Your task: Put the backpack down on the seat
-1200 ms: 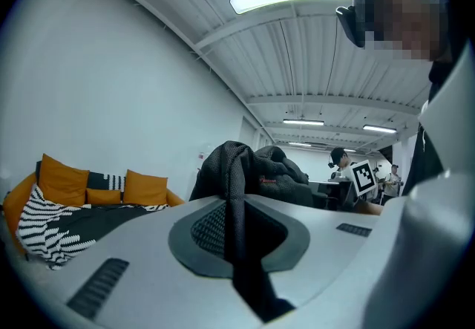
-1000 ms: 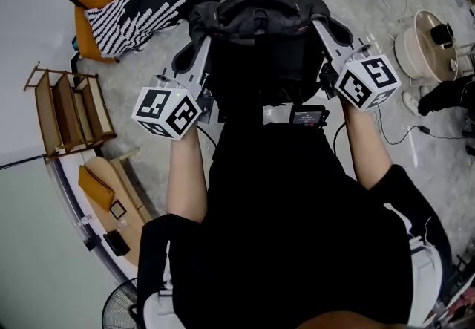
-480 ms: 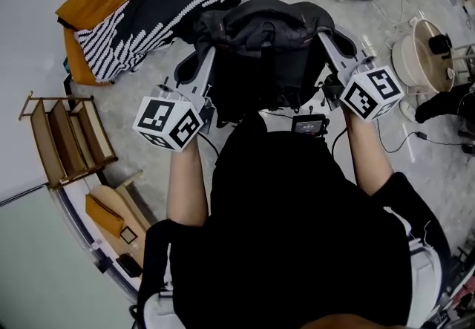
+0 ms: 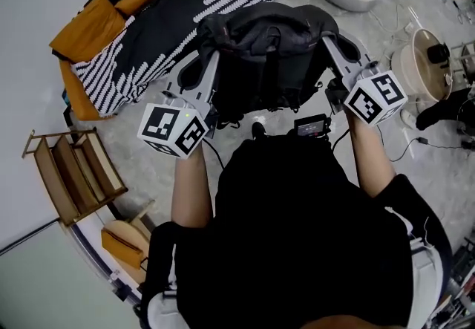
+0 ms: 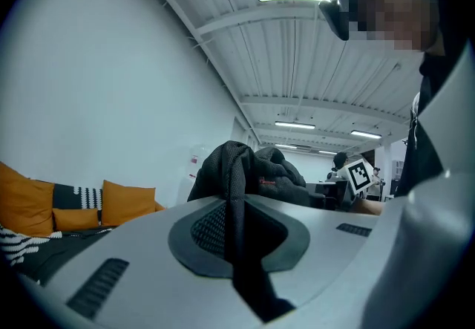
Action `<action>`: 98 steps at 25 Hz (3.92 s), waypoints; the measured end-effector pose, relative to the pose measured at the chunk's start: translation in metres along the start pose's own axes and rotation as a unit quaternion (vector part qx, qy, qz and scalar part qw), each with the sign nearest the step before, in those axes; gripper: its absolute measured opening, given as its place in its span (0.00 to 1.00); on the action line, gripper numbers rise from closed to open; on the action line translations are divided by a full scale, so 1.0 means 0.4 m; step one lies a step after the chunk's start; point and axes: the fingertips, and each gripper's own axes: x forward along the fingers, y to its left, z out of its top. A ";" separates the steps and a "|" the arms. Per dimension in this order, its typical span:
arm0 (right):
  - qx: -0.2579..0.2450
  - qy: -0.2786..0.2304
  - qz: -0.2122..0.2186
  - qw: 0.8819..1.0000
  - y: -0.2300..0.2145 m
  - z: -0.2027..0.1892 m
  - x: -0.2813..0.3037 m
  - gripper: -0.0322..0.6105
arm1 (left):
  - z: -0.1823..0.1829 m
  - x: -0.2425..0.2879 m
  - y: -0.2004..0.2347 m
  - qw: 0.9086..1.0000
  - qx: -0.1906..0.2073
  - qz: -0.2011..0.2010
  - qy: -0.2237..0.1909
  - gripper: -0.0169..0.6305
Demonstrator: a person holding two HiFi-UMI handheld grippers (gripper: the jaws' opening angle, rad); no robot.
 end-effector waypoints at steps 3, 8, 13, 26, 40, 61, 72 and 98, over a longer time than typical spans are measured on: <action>-0.009 -0.005 0.000 1.000 -0.017 0.022 0.064 0.12 | 0.030 0.033 0.055 1.000 0.005 -0.003 -0.014 0.08; -0.005 -0.001 0.004 1.000 -0.064 0.033 0.189 0.12 | 0.056 0.099 0.163 1.000 0.002 0.006 -0.016 0.08; 0.007 0.011 0.012 1.000 -0.133 0.030 0.326 0.12 | 0.070 0.183 0.272 1.000 0.003 0.012 -0.006 0.08; -0.003 0.018 0.085 0.996 -0.451 0.101 0.639 0.12 | 0.124 0.549 0.485 0.999 0.005 0.054 0.005 0.09; -0.020 -0.018 0.120 0.992 -0.725 0.259 0.920 0.12 | 0.243 0.855 0.632 0.998 0.014 0.055 -0.012 0.08; 0.017 0.033 0.094 0.995 -0.942 0.156 1.318 0.12 | 0.186 1.176 1.052 0.999 -0.008 0.012 0.029 0.09; 0.068 0.064 0.110 0.989 -1.054 0.018 1.518 0.12 | 0.073 1.330 1.287 0.994 -0.057 0.007 0.089 0.09; 0.172 0.183 0.051 0.967 -1.258 -0.411 1.788 0.12 | -0.352 1.537 1.637 0.960 -0.156 0.043 0.230 0.09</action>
